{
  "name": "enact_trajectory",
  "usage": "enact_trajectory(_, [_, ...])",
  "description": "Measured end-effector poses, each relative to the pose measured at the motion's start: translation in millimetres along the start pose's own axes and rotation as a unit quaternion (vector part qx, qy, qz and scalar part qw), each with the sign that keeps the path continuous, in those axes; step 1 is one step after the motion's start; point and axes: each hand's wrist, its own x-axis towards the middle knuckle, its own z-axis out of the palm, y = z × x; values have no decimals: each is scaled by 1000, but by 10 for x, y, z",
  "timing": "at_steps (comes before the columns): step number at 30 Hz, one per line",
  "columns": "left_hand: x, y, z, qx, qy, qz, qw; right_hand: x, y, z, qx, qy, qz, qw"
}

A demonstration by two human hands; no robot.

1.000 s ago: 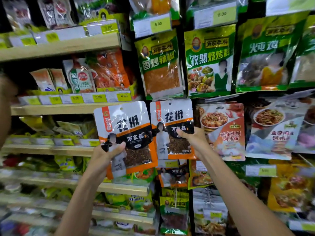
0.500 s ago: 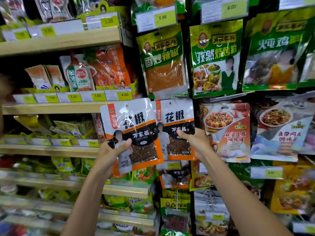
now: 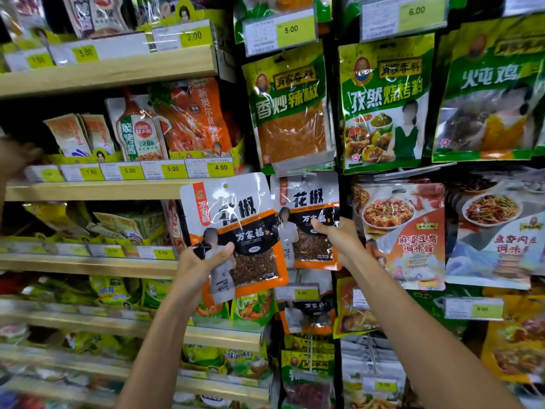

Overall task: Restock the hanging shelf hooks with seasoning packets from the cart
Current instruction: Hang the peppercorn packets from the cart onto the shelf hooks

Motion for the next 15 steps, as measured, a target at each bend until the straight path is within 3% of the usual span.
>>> enact_trajectory(6, [50,-45,3,-14,-11,-12,1000,276,18,80,-12,37,25,999])
enact_trajectory(12, [5,-174,57,19,-26,7,999,52,204,-45,-95,-14,-6,995])
enact_trajectory(15, [-47,-287,100,5,-38,19,999,-263,372,-89,-206,71,-74,973])
